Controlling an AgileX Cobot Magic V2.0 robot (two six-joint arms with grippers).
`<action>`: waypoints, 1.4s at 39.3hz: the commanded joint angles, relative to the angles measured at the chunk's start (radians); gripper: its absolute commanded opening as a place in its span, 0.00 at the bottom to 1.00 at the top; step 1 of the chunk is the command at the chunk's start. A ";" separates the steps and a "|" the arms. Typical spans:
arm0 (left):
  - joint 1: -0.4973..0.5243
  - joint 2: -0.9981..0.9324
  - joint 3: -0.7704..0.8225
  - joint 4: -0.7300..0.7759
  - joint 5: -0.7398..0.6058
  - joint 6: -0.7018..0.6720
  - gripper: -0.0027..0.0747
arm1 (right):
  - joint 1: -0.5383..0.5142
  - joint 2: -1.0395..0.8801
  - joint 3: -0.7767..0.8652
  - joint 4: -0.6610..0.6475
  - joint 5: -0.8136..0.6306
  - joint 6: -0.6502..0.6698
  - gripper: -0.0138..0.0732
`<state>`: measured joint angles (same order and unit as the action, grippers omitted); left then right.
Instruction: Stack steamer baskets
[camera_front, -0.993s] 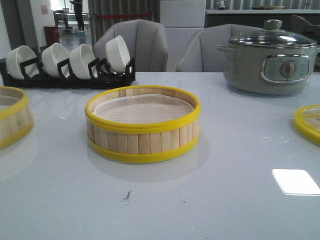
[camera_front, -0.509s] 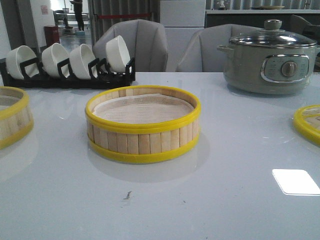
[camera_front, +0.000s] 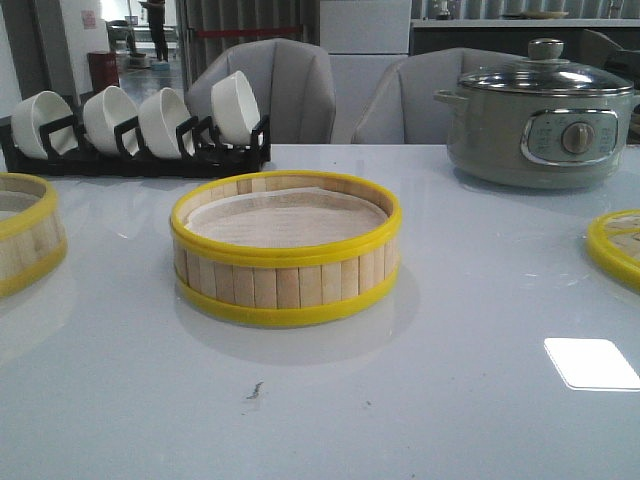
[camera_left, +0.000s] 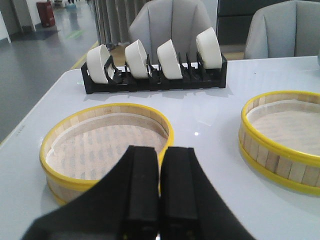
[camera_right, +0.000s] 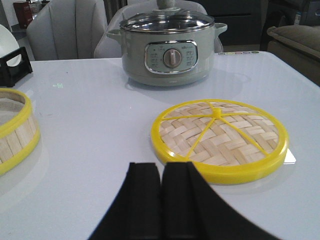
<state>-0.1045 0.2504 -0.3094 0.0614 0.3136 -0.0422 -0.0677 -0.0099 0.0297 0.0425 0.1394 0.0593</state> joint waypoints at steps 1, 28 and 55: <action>-0.005 0.175 -0.254 0.026 0.078 -0.010 0.15 | -0.002 -0.022 -0.014 -0.002 -0.080 -0.003 0.19; -0.100 0.807 -0.919 0.080 0.683 0.002 0.15 | -0.002 -0.022 -0.014 -0.002 -0.080 -0.003 0.19; -0.106 0.844 -0.919 0.174 0.620 -0.010 0.15 | -0.002 -0.022 -0.014 -0.002 -0.080 -0.003 0.19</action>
<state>-0.2023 1.1099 -1.1889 0.2177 1.0060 -0.0402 -0.0677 -0.0099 0.0297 0.0425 0.1416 0.0593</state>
